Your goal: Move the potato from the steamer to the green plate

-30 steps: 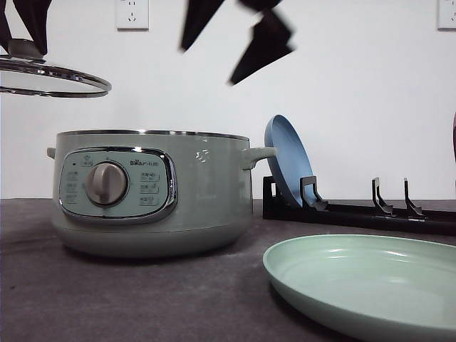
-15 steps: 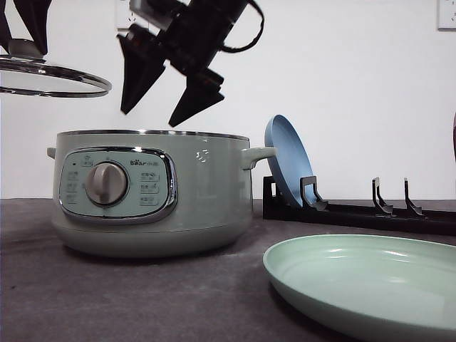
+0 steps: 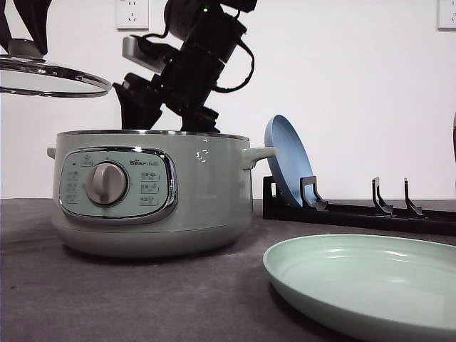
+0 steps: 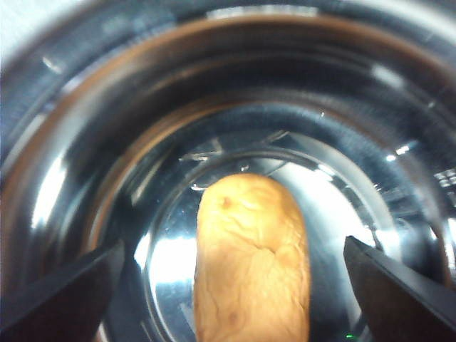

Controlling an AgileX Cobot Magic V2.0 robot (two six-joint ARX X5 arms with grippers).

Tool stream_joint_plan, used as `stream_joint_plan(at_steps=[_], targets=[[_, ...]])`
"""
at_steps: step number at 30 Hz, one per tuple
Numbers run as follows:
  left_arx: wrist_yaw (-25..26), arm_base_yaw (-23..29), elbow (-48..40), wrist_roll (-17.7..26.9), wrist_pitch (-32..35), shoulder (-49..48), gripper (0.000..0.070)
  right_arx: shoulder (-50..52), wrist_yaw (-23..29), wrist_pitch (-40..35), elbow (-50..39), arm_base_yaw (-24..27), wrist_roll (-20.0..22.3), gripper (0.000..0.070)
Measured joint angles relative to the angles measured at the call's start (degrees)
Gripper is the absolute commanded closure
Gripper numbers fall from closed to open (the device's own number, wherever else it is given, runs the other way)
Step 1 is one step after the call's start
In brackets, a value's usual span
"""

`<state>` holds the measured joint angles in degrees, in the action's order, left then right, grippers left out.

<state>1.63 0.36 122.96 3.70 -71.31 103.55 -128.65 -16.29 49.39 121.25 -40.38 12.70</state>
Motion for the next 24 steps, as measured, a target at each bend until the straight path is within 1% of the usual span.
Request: stream_joint_plan(at_steps=[11,12,14,19,22,24], targets=[[0.0,0.0,0.0,0.0,0.3,0.0,0.07,-2.9,-0.1,0.0,0.0,0.6,0.4,0.0078],[0.0,0.0,0.0,0.0,0.3,0.0,0.07,-3.2,-0.1,0.0,0.0,0.6,0.4,0.0087],[0.0,0.0,0.0,0.0,0.3,0.0,0.07,-3.5,-0.1,0.0,0.0,0.6,0.4,0.0124],[0.0,0.0,0.0,0.0,0.3,0.0,0.07,-3.5,-0.1,-0.1,0.0,0.6,0.3,0.0283],[0.0,0.0,0.0,0.0,0.3,0.0,0.07,-3.7,-0.1,0.1,0.0,0.6,0.2,0.0398],[0.0,0.0,0.0,0.0,0.3,0.0,0.07,-3.8,-0.2,0.1,0.0,0.6,0.0,0.0426]])
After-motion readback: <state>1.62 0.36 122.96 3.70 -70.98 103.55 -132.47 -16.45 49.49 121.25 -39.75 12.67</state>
